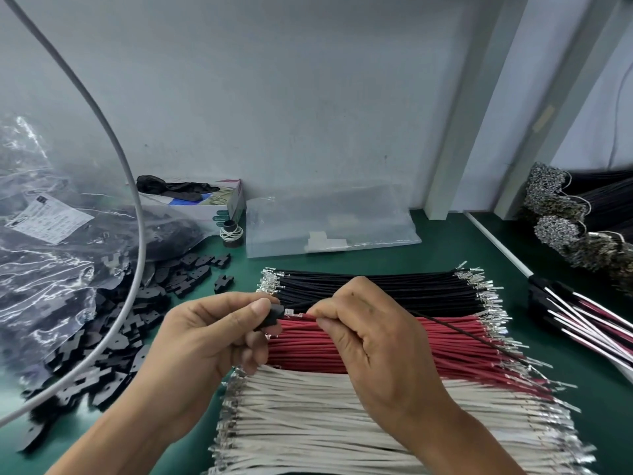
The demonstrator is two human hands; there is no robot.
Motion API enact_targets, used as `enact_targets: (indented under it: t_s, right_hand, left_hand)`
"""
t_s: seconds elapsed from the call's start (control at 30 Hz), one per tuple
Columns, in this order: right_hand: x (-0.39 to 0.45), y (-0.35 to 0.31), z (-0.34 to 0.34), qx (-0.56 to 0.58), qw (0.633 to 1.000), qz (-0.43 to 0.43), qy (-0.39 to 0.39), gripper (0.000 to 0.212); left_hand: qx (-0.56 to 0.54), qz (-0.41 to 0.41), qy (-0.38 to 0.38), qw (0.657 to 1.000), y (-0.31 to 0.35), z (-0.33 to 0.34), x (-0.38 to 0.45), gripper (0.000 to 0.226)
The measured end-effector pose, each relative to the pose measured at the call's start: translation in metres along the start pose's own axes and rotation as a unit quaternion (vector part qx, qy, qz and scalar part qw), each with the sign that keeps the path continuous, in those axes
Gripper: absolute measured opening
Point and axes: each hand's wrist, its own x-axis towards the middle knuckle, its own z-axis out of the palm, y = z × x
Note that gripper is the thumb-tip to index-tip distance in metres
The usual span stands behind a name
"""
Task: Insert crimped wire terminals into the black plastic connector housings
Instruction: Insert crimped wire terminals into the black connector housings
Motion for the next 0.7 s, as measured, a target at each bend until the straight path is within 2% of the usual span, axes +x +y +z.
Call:
enact_targets:
  t_s: [0.17, 0.3, 0.43, 0.5, 0.7]
  right_hand:
    - [0.000, 0.000, 0.002, -0.002, 1.000, 0.002, 0.024, 0.026]
    - [0.000, 0.000, 0.003, -0.047, 0.998, -0.017, 0.024, 0.022]
    - [0.000, 0.001, 0.002, -0.102, 0.992, -0.068, 0.016, 0.008]
    - [0.001, 0.002, 0.000, -0.151, 0.982, -0.111, 0.002, 0.013]
    - [0.003, 0.000, -0.003, -0.194, 0.967, -0.167, -0.013, 0.016]
  left_hand:
    - [-0.012, -0.030, -0.008, 0.999, 0.001, 0.000, 0.000, 0.034]
    - [-0.017, -0.042, -0.010, 0.999, 0.002, -0.001, 0.001, 0.047]
    - [-0.039, -0.065, -0.013, 0.997, 0.003, 0.000, 0.001, 0.029]
    - [-0.042, -0.075, -0.015, 0.996, 0.005, -0.002, 0.001, 0.029]
    - [0.010, -0.117, -0.023, 0.993, 0.013, -0.009, 0.001, 0.052]
